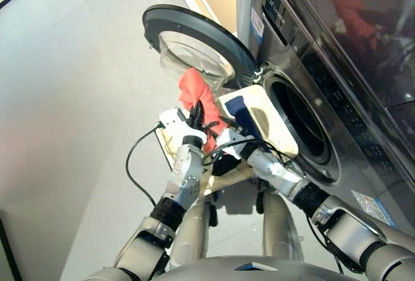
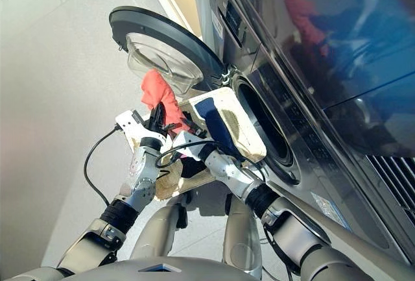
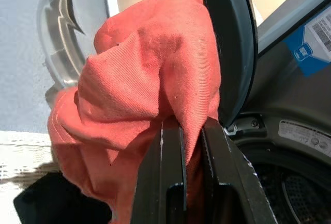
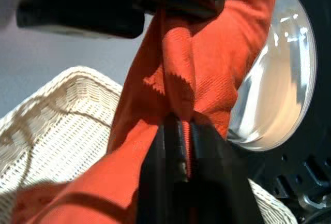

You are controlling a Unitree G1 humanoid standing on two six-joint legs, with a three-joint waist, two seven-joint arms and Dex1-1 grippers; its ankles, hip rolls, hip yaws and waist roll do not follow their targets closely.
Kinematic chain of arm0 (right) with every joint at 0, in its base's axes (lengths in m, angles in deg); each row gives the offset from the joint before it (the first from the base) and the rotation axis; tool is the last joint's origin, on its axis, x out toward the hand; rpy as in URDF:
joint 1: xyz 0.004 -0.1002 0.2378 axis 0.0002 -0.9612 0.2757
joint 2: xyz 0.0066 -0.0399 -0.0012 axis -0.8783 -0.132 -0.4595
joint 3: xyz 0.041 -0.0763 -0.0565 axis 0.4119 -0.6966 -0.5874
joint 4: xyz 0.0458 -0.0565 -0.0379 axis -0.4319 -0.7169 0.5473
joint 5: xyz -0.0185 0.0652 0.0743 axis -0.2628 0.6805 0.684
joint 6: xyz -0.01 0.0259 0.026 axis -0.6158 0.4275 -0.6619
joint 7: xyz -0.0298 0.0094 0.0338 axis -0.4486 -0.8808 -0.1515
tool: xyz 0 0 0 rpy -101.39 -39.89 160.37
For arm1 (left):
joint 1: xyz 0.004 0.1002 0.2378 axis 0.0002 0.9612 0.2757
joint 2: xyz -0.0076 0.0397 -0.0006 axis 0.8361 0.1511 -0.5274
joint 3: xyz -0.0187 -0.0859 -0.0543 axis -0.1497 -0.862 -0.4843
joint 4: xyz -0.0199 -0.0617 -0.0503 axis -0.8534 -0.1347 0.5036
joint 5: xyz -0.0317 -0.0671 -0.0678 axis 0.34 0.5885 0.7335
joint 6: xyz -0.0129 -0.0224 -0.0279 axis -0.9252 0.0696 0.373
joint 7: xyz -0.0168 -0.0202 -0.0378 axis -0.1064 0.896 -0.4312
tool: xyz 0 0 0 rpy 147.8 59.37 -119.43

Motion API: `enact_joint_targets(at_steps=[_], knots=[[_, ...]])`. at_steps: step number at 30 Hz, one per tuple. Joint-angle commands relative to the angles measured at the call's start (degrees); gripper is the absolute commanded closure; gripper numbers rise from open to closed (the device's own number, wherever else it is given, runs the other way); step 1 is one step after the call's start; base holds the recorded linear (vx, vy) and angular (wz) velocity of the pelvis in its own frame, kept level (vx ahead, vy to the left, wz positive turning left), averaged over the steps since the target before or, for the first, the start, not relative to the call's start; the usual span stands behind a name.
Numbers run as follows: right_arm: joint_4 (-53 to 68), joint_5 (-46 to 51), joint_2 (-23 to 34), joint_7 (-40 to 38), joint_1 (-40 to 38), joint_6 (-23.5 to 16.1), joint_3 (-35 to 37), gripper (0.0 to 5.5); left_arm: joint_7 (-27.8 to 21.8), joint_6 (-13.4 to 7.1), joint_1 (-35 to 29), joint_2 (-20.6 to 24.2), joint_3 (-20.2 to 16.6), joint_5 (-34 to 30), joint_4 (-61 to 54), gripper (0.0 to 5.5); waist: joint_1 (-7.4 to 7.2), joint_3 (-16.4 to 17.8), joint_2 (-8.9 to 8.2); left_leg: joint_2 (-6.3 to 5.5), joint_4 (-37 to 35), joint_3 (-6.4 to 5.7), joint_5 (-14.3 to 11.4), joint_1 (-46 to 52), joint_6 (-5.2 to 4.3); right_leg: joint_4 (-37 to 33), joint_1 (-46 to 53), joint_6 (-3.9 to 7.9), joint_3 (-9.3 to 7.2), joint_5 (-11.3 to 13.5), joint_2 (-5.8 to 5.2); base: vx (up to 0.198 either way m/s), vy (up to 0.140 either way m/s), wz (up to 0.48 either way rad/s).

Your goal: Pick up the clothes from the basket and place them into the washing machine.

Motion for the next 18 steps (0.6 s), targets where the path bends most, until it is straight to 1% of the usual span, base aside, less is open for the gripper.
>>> enact_joint_targets(at_steps=[1, 7, 8, 10, 14, 16, 18], knots=[[-2.1, -1.2, -4.44, -1.18, 3.08, -1.59, 1.05, 5.5, -2.48, -3.94, -1.34, 1.86, -0.55, 0.08, -7.37, 5.5, 0.57, -0.74, -0.2, -5.98, 0.73, -1.14, -2.95, 0.1, 2.49, -7.12, 4.68, 1.51, -0.59, 1.98, 3.05, 0.0, 0.0, 0.0], [-3.26, -1.34, -4.57, -1.6, 2.39, -1.96, 1.34, 5.5, -2.29, -4.23, -1.44, 2.12, -0.81, -0.47, -6.52, 5.5, 0.57, -0.73, -0.28, -5.97, 0.58, -1.33, -2.95, 0.09, 2.43, -7.08, 4.59, 1.54, -0.78, 1.95, 3.05, 0.0, 0.0, 0.0], [-3.28, -1.16, -4.48, -1.66, 2.11, -2.01, 1.54, 5.5, -2.06, -4.33, -1.59, 2.19, -1.0, -0.73, -6.4, 4.68, 0.51, -0.63, -0.35, -5.97, 0.67, -1.36, -2.96, -0.01, 2.43, -6.95, 4.43, 1.54, -0.76, 1.97, 3.05, 0.0, 0.0, 0.0], [-3.5, -1.14, -4.35, -1.98, 1.64, -2.02, 1.85, 5.5, -1.68, -4.4, -1.7, 2.21, -1.29, -1.27, -6.13, 0.0, 0.47, -0.57, -0.42, -5.95, 0.74, -1.32, -2.98, -0.13, 2.43, -6.93, 4.3, 1.56, -0.79, 1.97, 2.99, 0.0, 0.0, 0.0], [-5.14, -2.75, -5.01, -4.8, 1.61, -1.58, 2.91, 5.5, -1.97, -4.16, -1.51, 2.21, -1.43, -0.41, -5.08, 0.0, 0.5, -0.45, -0.27, -6.02, 0.67, -1.29, -2.91, -0.37, 2.48, -6.88, 4.08, 1.57, -0.74, 2.04, 2.99, 0.0, 0.0, 0.0], [-5.06, -4.17, -4.52, -7.17, 1.23, -1.33, 4.29, 5.5, -1.81, -4.33, -0.98, 2.23, -2.41, 0.37, -4.58, 0.0, 0.42, -0.34, -0.06, -6.1, 0.61, -1.19, -2.9, -0.43, 2.53, -6.92, 3.93, 1.6, -0.59, 2.1, 3.04, 0.0, 0.0, 0.0], [-4.96, -5.43, -3.89, -9.62, 0.74, -0.99, 6.2, 5.5, -0.52, -4.79, -0.74, 2.39, -4.38, 0.44, -3.7, 0.0, 0.37, -0.27, 0.19, -6.08, 0.65, -1.04, -2.92, -0.54, 2.55, -6.91, 3.72, 1.61, -0.47, 2.16, 3.01, 0.0, 0.0, 0.0]])
